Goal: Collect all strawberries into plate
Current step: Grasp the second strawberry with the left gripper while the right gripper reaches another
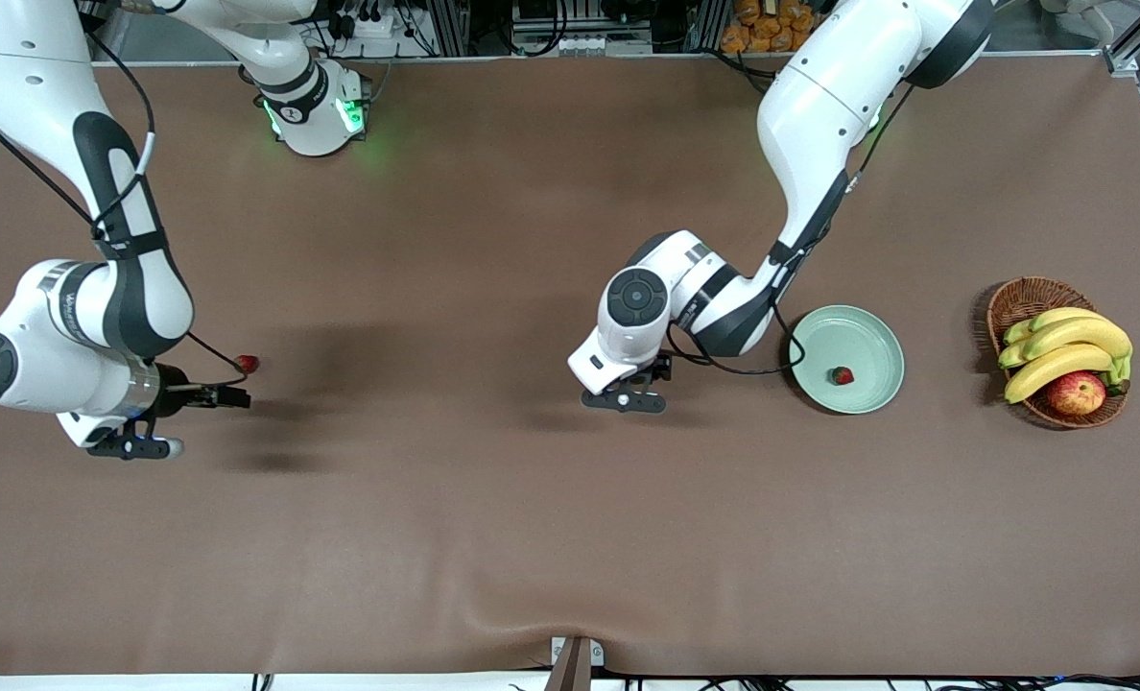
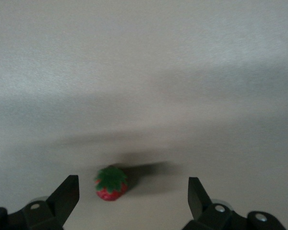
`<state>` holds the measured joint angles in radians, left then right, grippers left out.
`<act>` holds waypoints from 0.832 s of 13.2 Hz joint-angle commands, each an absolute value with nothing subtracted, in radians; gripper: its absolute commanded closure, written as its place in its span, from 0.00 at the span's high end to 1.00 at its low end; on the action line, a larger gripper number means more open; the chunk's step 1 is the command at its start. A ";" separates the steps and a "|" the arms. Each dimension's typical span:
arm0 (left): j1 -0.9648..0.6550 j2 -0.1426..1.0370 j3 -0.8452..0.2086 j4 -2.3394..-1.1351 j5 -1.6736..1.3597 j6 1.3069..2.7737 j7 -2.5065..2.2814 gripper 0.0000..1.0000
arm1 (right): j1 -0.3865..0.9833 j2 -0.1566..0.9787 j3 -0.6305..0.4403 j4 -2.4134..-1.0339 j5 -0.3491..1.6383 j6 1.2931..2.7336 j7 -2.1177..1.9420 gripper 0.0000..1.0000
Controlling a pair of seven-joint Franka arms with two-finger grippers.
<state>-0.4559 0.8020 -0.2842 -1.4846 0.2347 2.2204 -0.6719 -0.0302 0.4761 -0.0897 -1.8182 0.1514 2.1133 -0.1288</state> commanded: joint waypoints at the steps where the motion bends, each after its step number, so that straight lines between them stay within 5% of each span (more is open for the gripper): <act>1: -0.440 0.781 -0.285 -1.531 0.256 2.215 -0.631 0.92 | -0.037 0.436 -0.112 -1.920 0.118 2.128 -0.141 1.00; 8: -0.425 0.758 -0.287 -1.601 0.256 2.212 -0.630 0.59 | -0.017 0.492 -0.143 -1.968 0.094 2.138 -0.133 1.00; 11: -0.423 0.759 -0.287 -1.589 0.256 2.212 -0.627 0.50 | -0.012 0.502 -0.149 -1.965 0.057 2.143 -0.133 0.86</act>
